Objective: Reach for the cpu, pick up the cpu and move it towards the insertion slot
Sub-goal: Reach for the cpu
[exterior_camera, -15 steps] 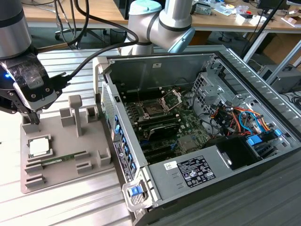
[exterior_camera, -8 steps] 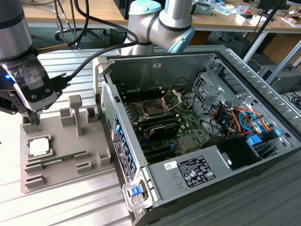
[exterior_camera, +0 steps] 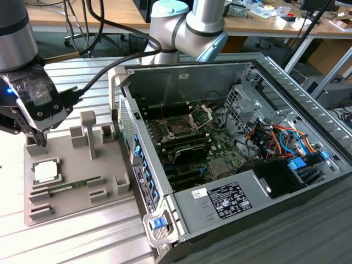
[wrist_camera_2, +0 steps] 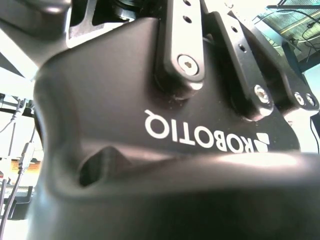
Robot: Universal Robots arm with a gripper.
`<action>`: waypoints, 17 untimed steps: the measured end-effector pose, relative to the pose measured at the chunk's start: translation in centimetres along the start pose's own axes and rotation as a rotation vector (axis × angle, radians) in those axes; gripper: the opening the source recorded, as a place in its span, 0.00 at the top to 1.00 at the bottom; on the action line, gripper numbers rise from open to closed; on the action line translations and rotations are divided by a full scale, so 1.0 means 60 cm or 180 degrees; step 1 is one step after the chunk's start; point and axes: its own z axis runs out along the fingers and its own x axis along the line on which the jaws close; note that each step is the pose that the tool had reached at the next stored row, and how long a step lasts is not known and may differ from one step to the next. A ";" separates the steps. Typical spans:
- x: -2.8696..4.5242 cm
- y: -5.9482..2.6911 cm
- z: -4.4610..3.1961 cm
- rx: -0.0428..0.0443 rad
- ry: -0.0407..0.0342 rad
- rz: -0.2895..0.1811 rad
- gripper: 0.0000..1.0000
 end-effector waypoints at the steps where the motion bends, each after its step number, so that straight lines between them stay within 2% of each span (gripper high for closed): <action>1: 0.000 0.000 0.000 0.0000 0.0000 0.0000 0.90; 17: 0.000 0.000 0.006 0.0000 0.0000 0.0000 0.90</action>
